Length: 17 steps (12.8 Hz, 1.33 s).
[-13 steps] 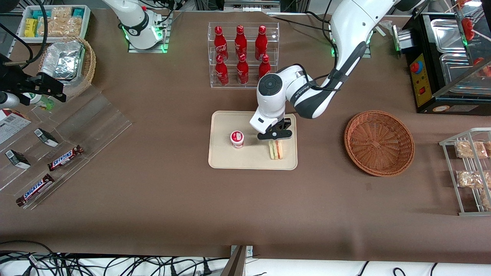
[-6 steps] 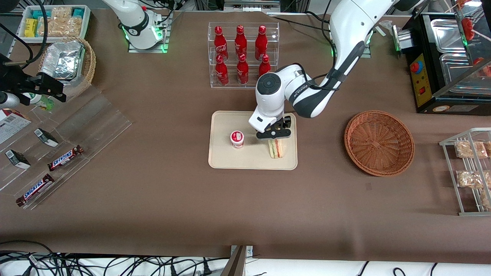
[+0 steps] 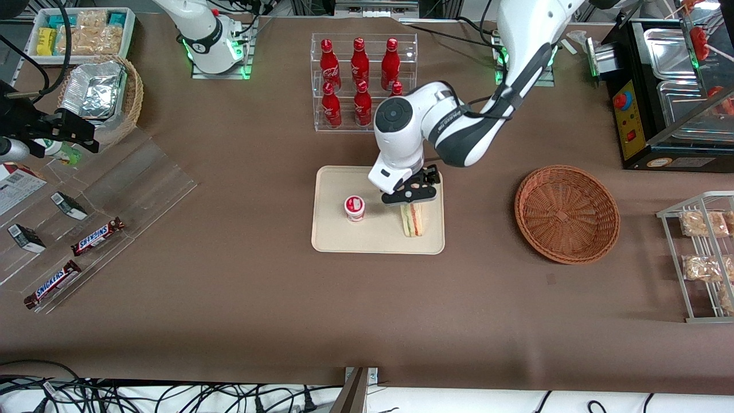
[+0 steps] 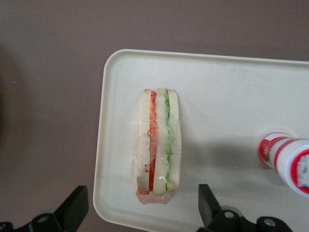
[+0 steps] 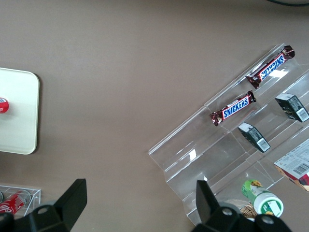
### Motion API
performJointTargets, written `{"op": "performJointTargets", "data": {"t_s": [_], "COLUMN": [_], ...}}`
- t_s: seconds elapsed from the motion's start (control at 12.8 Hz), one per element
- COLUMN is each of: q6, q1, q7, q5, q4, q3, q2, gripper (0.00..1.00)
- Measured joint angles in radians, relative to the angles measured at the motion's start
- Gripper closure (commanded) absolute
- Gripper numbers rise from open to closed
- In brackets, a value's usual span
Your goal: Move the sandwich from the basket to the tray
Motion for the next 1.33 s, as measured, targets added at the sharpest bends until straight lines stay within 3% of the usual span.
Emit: {"op": "performJointTargets", "data": {"t_s": [0.47,1.01,1.17,1.33], "q6": [-0.152,-0.362,-0.407,-0.422], "q1": [0.096,0.297,0.316,0.315], "q7": [0.044,0.425,0.523,0.648], "q5": [-0.055,-0.205,-0.248,-0.328], "q4": [0.165,0.313,0.354,0.377], "q3": [-0.003,0.003,0.044,0.142], "q2": [-0.036,-0.076,-0.084,-0.102], "gripper": [0.00,0.00,0.00,0.00]}}
